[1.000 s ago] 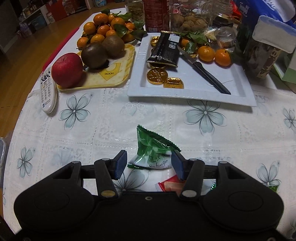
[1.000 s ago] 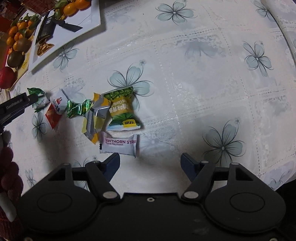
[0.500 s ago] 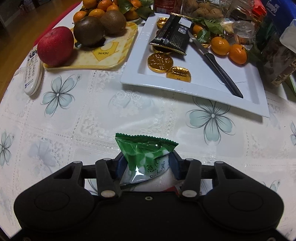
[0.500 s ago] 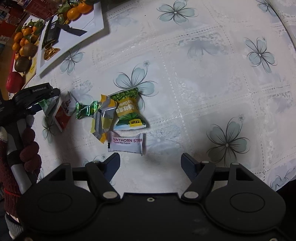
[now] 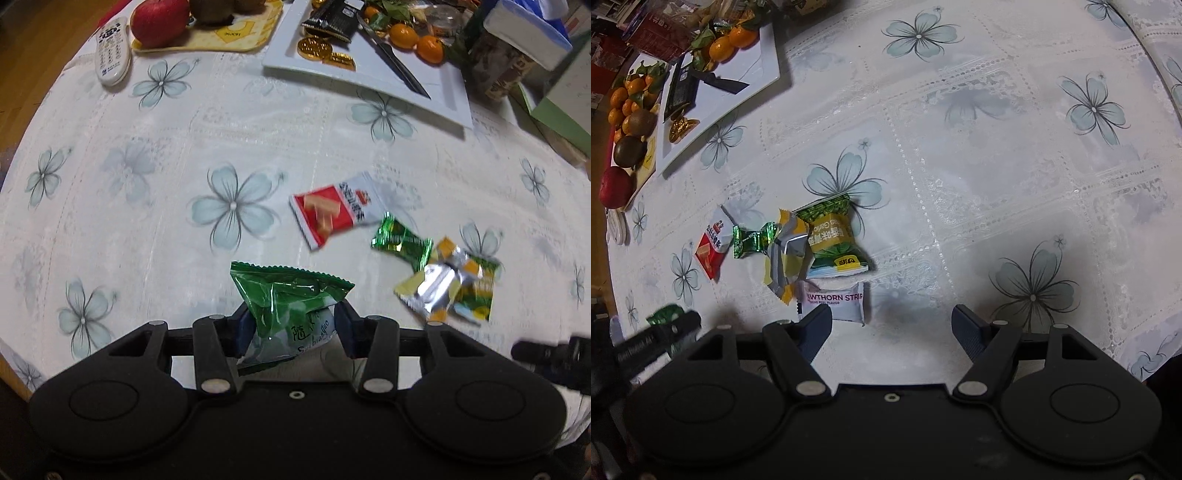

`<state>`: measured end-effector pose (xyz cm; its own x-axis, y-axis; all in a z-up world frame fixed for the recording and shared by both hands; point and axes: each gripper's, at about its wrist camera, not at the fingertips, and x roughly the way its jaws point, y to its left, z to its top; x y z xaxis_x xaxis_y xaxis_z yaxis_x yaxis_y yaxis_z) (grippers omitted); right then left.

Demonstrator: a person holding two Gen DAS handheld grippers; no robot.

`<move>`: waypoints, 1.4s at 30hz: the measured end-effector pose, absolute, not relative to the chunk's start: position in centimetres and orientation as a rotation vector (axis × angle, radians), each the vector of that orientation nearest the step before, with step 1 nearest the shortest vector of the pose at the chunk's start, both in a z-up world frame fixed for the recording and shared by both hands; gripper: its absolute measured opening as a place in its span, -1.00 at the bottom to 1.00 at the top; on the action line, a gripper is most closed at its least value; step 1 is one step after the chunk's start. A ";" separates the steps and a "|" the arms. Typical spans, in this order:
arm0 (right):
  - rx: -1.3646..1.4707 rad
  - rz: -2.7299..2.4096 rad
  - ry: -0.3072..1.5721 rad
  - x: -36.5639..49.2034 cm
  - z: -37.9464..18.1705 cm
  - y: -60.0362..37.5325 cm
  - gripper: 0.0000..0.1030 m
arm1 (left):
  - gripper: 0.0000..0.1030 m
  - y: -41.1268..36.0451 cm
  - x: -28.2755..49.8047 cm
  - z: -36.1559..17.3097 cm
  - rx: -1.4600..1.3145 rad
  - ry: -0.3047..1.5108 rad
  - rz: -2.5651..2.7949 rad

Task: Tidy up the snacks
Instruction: 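Grasp the green snack bag with the left tool while the right tool grasps the white hawthorn strip, then carry both snacks to the gold tray and open both tools to release them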

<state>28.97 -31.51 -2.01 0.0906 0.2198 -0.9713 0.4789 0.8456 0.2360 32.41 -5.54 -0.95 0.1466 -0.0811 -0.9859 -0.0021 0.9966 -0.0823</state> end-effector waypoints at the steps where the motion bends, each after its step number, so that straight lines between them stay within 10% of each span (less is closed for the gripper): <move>1: 0.586 -0.202 1.483 29.0 -1.9 -31.5 0.46 | 0.02 -5.4 31.6 -1.0 -0.068 1.428 -0.059; 13: 0.566 -0.245 1.404 31.1 -3.2 -29.8 -0.07 | 0.02 -5.2 28.5 -3.4 -0.028 1.478 -0.128; 42: 0.535 -0.105 1.595 32.2 -7.2 -26.2 -0.18 | 0.02 -4.5 28.5 -3.4 -0.086 1.510 -0.147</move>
<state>32.15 -26.17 -7.17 -0.0018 0.2730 -0.9620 0.3969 0.8832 0.2499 28.52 -4.46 -3.42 0.0539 -0.1494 -0.9873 0.0433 0.9882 -0.1471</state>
